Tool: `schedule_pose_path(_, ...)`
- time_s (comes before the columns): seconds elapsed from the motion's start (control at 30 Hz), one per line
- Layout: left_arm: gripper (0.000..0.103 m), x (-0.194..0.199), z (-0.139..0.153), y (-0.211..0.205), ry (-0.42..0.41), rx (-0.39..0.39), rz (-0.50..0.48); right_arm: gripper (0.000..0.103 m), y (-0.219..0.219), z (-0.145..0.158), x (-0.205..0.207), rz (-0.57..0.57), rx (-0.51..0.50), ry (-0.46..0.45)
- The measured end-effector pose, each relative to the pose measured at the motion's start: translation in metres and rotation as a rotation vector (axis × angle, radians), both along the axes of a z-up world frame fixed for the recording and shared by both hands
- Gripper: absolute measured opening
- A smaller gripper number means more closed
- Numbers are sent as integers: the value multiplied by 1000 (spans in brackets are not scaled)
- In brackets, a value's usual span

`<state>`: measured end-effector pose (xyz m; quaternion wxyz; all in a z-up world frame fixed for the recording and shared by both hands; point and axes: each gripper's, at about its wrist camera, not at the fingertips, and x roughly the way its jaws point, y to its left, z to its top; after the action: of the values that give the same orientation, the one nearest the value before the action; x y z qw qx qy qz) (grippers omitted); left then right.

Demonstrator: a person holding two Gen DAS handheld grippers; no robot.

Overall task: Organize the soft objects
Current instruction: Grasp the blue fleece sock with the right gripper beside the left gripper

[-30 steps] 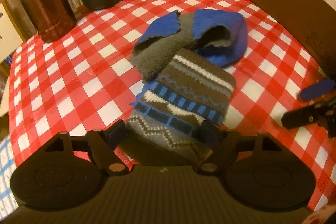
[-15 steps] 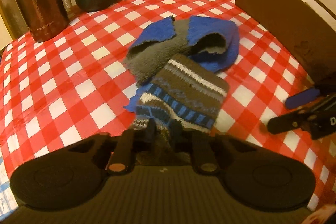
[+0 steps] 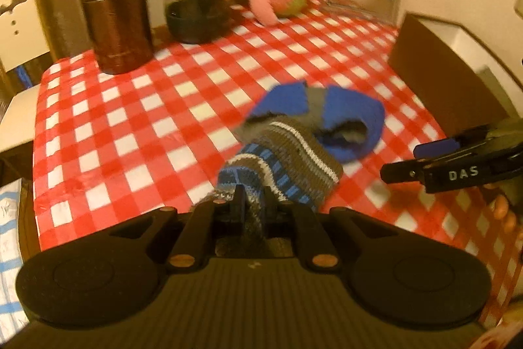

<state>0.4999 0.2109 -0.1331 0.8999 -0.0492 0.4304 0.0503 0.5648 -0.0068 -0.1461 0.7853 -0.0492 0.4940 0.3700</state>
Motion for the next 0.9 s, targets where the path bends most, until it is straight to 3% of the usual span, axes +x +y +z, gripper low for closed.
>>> schedule_pose_path(0.17, 8, 15, -2, 12, 21, -12, 78, 70, 14, -3, 24, -15, 7, -92)
schedule_pose_path(0.43, 8, 28, -12, 14, 61, -39, 124, 68, 32, -22, 41, 57, 39, -105)
schedule_pose_path(0.47, 8, 29, -13, 15, 64, -41, 130, 47, 34, -22, 38, 83, 47, -117)
schedule_pose_path(0.5, 8, 28, -14, 15, 68, -43, 136, 18, 36, -21, 36, 98, 40, -125)
schedule_pose_path(0.53, 8, 27, -14, 15, 70, -45, 140, 12, 36, -22, 34, 103, 25, -129)
schedule_pose_path(0.77, 8, 16, -8, 7, 72, -50, 127, 8, 5, 0, 19, 38, 72, -114)
schedule_pose_path(0.9, 8, 4, -5, -3, 81, -71, 114, 7, -19, 20, -1, 19, 38, -109)
